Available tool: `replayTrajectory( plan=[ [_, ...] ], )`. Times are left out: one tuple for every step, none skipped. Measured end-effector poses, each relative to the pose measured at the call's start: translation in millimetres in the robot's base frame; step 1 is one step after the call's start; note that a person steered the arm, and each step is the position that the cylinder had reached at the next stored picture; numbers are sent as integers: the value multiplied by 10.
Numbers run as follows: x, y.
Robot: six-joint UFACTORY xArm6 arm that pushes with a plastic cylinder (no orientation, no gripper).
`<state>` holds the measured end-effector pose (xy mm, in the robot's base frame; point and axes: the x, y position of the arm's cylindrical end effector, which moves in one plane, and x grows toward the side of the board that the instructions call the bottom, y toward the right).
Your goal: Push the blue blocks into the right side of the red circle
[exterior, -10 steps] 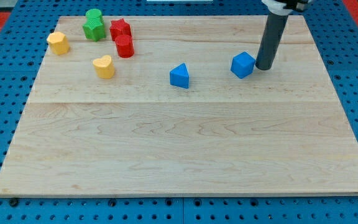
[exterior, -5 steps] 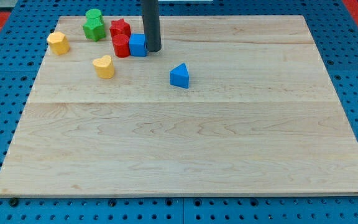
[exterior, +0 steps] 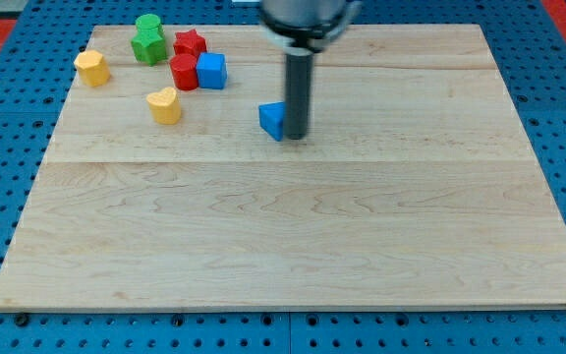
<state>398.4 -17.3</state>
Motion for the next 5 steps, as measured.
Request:
replayTrajectory(
  plan=[
    [-159, -660],
    [-150, -452],
    [-128, 34],
    [-317, -149],
    [-347, -788]
  ],
)
